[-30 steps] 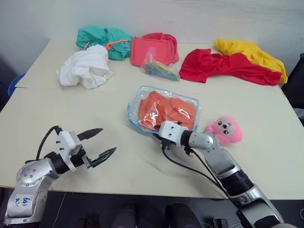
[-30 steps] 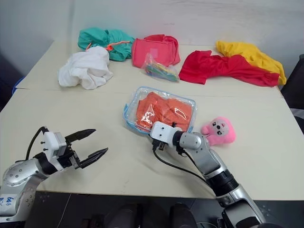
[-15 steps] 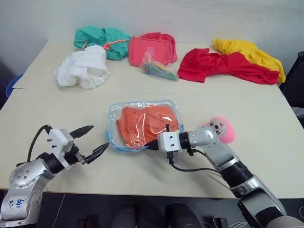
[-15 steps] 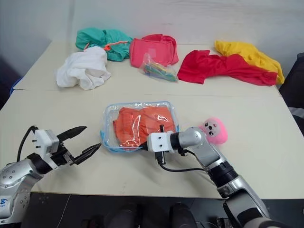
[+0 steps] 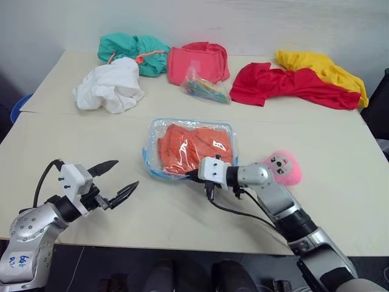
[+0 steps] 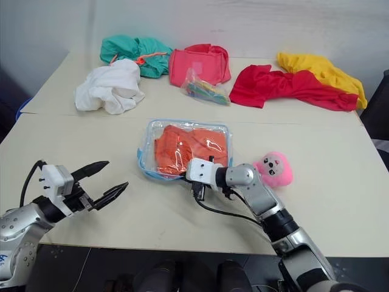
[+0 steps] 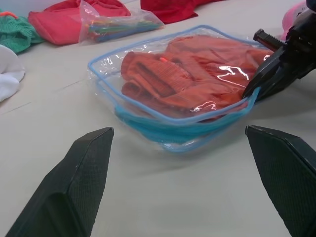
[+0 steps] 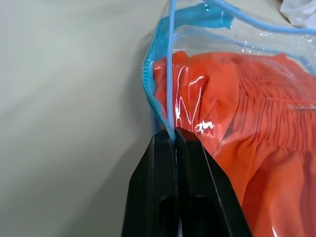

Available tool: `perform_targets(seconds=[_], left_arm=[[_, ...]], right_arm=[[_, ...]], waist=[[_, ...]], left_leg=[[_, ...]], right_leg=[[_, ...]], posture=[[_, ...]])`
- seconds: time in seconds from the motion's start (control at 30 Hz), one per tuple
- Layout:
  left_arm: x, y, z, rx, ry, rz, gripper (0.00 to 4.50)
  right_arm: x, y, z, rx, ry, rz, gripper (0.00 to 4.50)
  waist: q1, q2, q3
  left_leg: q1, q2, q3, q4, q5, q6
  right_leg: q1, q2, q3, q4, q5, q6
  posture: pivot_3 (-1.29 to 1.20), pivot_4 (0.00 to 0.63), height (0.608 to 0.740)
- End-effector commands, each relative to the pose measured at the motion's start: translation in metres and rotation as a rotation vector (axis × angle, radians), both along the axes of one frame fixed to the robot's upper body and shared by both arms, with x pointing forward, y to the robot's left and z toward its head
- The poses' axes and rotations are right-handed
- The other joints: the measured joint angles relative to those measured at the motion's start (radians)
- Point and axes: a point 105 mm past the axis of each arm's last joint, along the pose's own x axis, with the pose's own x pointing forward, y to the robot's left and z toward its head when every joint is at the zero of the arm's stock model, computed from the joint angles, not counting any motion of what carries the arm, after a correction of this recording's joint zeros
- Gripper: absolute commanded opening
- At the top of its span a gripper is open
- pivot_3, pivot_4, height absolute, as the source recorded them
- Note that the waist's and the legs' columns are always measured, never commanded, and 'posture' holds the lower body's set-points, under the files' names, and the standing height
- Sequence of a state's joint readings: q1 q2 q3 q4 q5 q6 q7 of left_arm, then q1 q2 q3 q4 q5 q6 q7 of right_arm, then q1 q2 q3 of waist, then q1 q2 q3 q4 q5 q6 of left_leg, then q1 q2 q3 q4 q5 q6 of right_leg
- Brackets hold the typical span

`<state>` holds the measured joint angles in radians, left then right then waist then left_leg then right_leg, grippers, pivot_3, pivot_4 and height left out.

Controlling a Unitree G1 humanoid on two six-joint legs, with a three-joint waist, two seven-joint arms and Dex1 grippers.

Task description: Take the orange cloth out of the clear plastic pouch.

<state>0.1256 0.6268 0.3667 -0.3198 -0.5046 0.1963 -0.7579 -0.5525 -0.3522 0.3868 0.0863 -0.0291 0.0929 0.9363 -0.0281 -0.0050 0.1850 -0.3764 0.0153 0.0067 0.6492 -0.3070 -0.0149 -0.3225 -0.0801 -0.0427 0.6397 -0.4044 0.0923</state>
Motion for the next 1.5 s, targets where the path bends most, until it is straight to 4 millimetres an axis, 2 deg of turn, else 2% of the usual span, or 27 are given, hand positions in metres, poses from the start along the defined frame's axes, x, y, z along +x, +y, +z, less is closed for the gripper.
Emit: perform_targets(seconds=[0.03, 0.17, 0.27, 0.37, 0.5, 0.57, 0.6, 0.67, 0.8, 0.83, 0.9, 1.0, 1.1, 1.2, 1.27, 1.3, 1.37, 1.5], left_arm=[[-0.001, -0.006, 0.009, -0.005, -0.039, -0.02, 4.5], [-0.004, -0.015, 0.007, -0.04, 0.0, -0.071, 4.5], [-0.012, -0.035, 0.004, -0.029, 0.041, -0.185, 4.5], [-0.018, -0.053, 0.009, -0.044, 0.033, -0.259, 4.5], [-0.016, -0.062, 0.012, -0.029, -0.005, -0.288, 4.5], [-0.014, -0.063, 0.012, -0.038, -0.01, -0.291, 4.5], [-0.013, -0.063, 0.012, -0.039, -0.009, -0.297, 4.5], [-0.012, -0.065, 0.01, -0.039, -0.003, -0.31, 4.5], [-0.009, -0.066, 0.01, -0.032, -0.004, -0.329, 4.5], [-0.008, -0.066, 0.01, -0.032, -0.005, -0.332, 4.5], [-0.007, -0.066, 0.011, -0.029, -0.009, -0.338, 4.5], [-0.007, -0.065, 0.013, -0.032, -0.008, -0.347, 4.5], [-0.009, -0.063, 0.011, -0.018, 0.003, -0.368, 4.5], [-0.01, -0.059, 0.009, -0.005, 0.012, -0.372, 4.5], [-0.009, -0.055, 0.008, 0.004, 0.015, -0.367, 4.5], [-0.009, -0.054, 0.008, 0.007, 0.016, -0.366, 4.5], [-0.009, -0.053, 0.008, 0.01, 0.017, -0.366, 4.5], [-0.01, -0.058, 0.006, 0.018, 0.021, -0.395, 4.5]], right_arm=[[-0.02, 0.003, 0.022, 0.08, -0.034, 0.111, 1.32], [-0.033, -0.02, 0.05, 0.211, -0.038, 0.132, 2.63], [-0.045, -0.05, 0.067, 0.261, 0.039, 0.122, 2.63], [-0.038, -0.097, 0.092, 0.317, 0.062, -0.057, 2.63], [-0.023, -0.193, 0.085, 0.038, 0.101, -0.416, 2.63], [-0.02, -0.233, 0.078, -0.044, 0.173, -0.563, 2.63], [-0.019, -0.246, 0.073, -0.074, 0.203, -0.602, 2.63], [-0.017, -0.259, 0.063, -0.107, 0.245, -0.633, 2.63], [0.0, -0.254, 0.044, -0.001, 0.399, -0.641, 2.63], [0.003, -0.249, 0.042, 0.039, 0.429, -0.62, 2.45], [0.005, -0.239, 0.038, 0.102, 0.487, -0.562, 2.01], [0.008, -0.228, 0.046, 0.244, 0.548, -0.523, 0.98], [-0.005, -0.228, 0.044, 0.198, 0.567, -0.464, 0.04], [-0.021, -0.214, 0.055, 0.226, 0.594, -0.371, 0.04], [-0.039, -0.19, 0.059, 0.192, 0.604, -0.26, 0.04], [-0.05, -0.173, 0.056, 0.157, 0.612, -0.195, 0.04], [-0.065, -0.152, 0.051, 0.116, 0.621, -0.119, 0.04], [-0.067, -0.118, 0.031, 0.122, 0.538, -0.076, 0.04]], waist=[[0.0, 0.0, 0.0], [0.0, 0.0, 0.0], [0.004, 0.0, 0.0], [0.004, 0.0, 0.0], [0.01, 0.001, 0.001], [0.015, 0.0, 0.001], [0.013, 0.0, 0.001], [0.006, 0.0, 0.001], [-0.008, 0.001, 0.001], [-0.008, 0.0, 0.001], [-0.003, 0.0, 0.001], [0.003, 0.0, 0.001], [0.01, 0.001, 0.001], [0.024, 0.001, 0.001], [0.027, 0.001, 0.001], [0.028, 0.001, 0.001], [0.026, 0.001, 0.001], [0.025, -0.001, 0.001]], left_leg=[[0.0, 0.0, 0.0, 0.0, 0.0, 0.0], [0.0, 0.0, 0.0, -0.001, 0.0, 0.0], [-0.001, 0.0, 0.0, 0.0, -0.001, 0.001], [-0.001, 0.0, -0.001, 0.0, -0.001, 0.002], [-0.001, -0.001, 0.0, 0.0, -0.001, 0.002], [-0.001, -0.001, 0.0, -0.001, -0.001, 0.003], [-0.001, -0.001, 0.001, 0.0, -0.001, 0.003], [0.0, 0.0, 0.002, -0.001, -0.001, 0.003], [0.002, 0.0, 0.005, 0.0, -0.001, 0.003], [0.002, 0.0, 0.005, 0.0, -0.001, 0.003], [0.002, 0.0, 0.006, 0.001, -0.001, 0.003], [0.002, 0.0, 0.005, 0.0, -0.001, 0.003], [0.0, 0.0, 0.005, 0.0, -0.001, 0.003], [0.0, 0.0, 0.004, 0.0, -0.001, 0.003], [-0.001, 0.0, 0.004, 0.0, -0.001, 0.003], [-0.001, 0.0, 0.004, 0.0, -0.001, 0.003], [-0.001, 0.0, 0.003, 0.0, -0.001, 0.003], [0.0, 0.0, 0.003, 0.0, -0.001, 0.003]], right_leg=[[0.0, 0.0, 0.0, 0.0, 0.0, 0.0], [0.0, 0.0, 0.0, -0.001, 0.0, 0.0], [0.001, -0.001, 0.0, -0.002, 0.0, 0.0], [0.002, -0.001, 0.0, -0.004, 0.0, 0.0], [0.003, -0.001, -0.001, -0.01, 0.0, 0.0], [0.003, 0.0, -0.001, -0.01, 0.0, -0.001], [0.003, 0.0, -0.001, -0.011, 0.001, -0.001], [0.003, 0.001, 0.0, -0.01, 0.001, -0.001], [0.002, 0.001, 0.003, -0.007, 0.001, -0.001], [0.002, 0.001, 0.004, -0.006, 0.001, -0.001], [0.002, 0.001, 0.005, -0.005, 0.001, -0.001], [0.002, 0.001, 0.005, -0.006, 0.001, -0.001], [0.001, 0.001, 0.004, -0.006, 0.001, -0.001], [0.001, 0.001, 0.003, -0.006, 0.001, -0.001], [0.001, 0.001, 0.003, -0.006, 0.001, -0.001], [0.001, 0.001, 0.003, -0.008, 0.001, -0.001], [0.001, 0.001, 0.002, -0.008, 0.001, -0.001], [0.002, 0.001, 0.003, -0.008, 0.001, -0.001]], posture=[[0.0, 0.15, 0.74], [0.0, 0.15, 0.74], [0.0, 0.15, 0.74], [0.0, 0.15, 0.74], [0.0, 0.15, 0.74], [0.0, 0.15, 0.74], [0.0, 0.15, 0.74], [0.0, 0.15, 0.74], [0.0, 0.15, 0.74], [0.0, 0.15, 0.74], [0.0, 0.15, 0.74], [0.0, 0.15, 0.74], [0.0, 0.15, 0.74], [0.0, 0.15, 0.74], [0.0, 0.15, 0.74], [0.0, 0.15, 0.74], [0.0, 0.15, 0.74], [0.0, 0.15, 0.74]])
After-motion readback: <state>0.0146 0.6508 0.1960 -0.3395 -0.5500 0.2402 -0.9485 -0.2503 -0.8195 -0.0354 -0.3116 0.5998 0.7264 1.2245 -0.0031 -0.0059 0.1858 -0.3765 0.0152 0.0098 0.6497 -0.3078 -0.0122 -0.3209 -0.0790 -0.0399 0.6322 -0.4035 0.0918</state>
